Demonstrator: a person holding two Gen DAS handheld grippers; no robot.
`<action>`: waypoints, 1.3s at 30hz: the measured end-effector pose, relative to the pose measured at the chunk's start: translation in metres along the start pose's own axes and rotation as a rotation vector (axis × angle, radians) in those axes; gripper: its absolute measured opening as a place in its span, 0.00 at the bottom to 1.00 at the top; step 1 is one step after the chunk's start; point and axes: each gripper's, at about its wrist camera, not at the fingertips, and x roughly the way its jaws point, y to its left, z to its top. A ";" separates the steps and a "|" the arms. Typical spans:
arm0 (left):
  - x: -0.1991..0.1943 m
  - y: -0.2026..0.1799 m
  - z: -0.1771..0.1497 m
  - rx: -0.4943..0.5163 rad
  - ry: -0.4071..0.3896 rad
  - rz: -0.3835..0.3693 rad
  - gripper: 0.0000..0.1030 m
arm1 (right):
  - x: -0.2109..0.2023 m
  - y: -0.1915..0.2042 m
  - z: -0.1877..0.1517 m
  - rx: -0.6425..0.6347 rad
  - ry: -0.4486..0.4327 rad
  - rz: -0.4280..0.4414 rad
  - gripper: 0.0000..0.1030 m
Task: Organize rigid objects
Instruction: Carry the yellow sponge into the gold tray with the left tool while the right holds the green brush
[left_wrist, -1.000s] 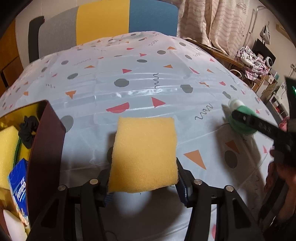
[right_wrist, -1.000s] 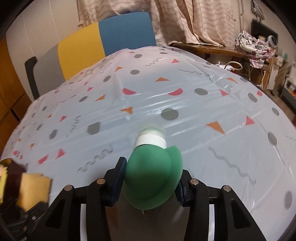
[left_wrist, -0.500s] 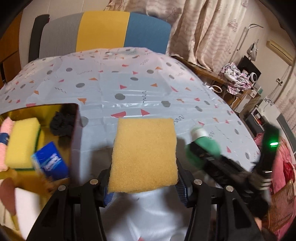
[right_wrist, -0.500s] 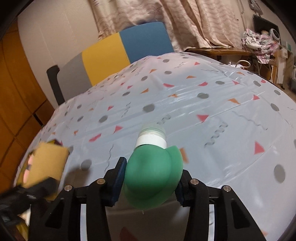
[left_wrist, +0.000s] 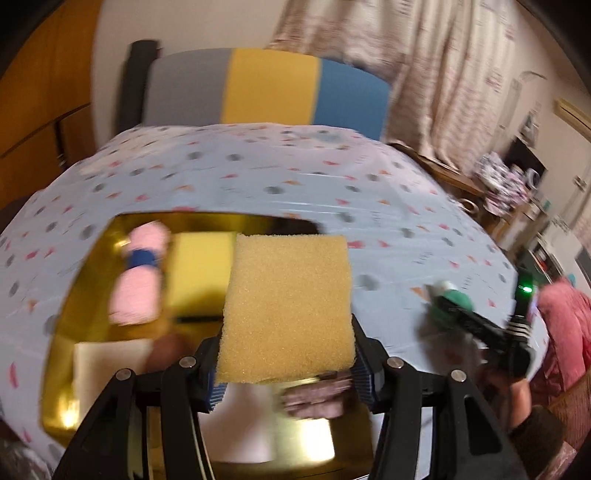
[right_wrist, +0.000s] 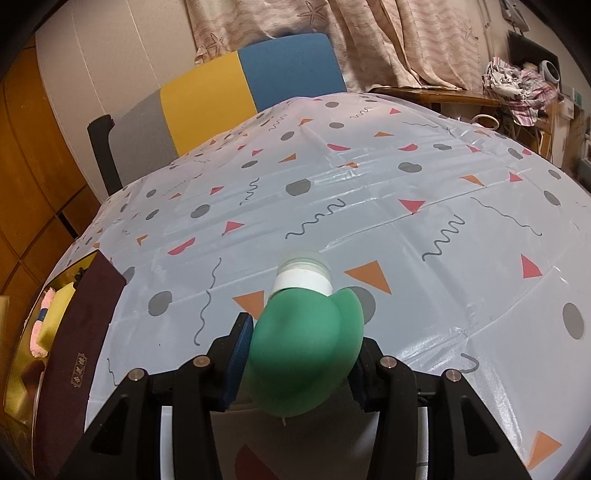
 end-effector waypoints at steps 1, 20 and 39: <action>-0.001 0.016 -0.002 -0.024 0.004 0.025 0.54 | 0.000 0.001 0.000 -0.003 -0.002 -0.002 0.46; 0.014 0.132 -0.032 -0.181 0.113 0.225 0.54 | 0.000 0.007 0.000 -0.048 -0.014 -0.054 0.46; 0.036 0.119 -0.029 -0.123 0.171 0.289 0.54 | -0.004 0.012 -0.002 -0.076 -0.039 -0.072 0.46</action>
